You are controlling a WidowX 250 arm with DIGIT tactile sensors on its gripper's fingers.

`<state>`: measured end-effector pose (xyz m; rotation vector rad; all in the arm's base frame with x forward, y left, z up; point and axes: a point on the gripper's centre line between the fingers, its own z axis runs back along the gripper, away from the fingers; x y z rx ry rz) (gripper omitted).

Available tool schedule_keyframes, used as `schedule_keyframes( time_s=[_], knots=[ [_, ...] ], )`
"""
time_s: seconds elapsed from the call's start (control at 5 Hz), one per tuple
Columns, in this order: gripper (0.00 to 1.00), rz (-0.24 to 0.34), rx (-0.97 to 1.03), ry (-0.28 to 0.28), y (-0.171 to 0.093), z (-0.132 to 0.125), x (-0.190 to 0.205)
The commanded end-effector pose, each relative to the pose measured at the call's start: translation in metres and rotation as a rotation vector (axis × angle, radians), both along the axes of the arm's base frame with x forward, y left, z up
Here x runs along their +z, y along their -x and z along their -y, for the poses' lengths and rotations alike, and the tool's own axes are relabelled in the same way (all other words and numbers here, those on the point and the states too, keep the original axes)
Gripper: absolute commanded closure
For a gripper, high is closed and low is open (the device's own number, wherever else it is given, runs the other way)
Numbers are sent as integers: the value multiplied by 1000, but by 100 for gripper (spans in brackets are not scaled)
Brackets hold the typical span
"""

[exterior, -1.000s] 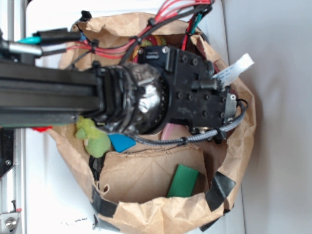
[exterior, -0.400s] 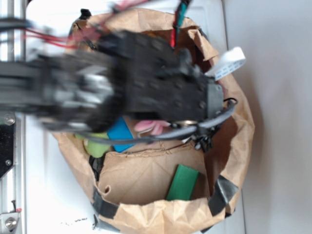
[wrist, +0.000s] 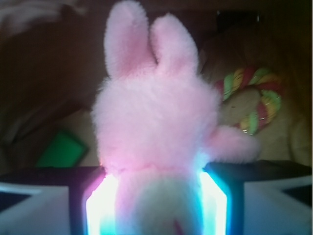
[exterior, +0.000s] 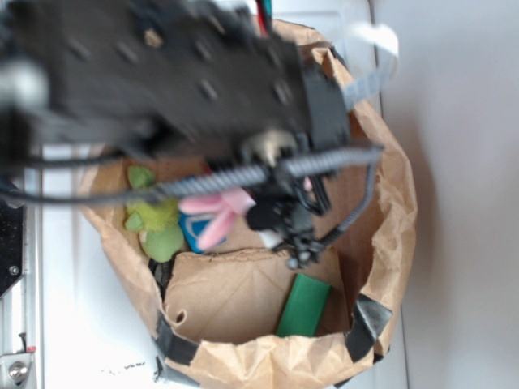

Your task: Grab the pink bunny.

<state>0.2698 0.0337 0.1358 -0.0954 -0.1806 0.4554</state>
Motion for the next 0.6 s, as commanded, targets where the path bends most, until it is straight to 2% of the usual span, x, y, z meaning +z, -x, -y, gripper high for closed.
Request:
schedule_keyframes(
  time_s=[0.0, 0.2, 0.4],
  knots=[
    [100, 52, -158, -50, 12, -9, 48],
    [100, 48, -143, -69, 14, -2, 50],
    [100, 64, -135, -125, 9, 5, 46]
  ],
)
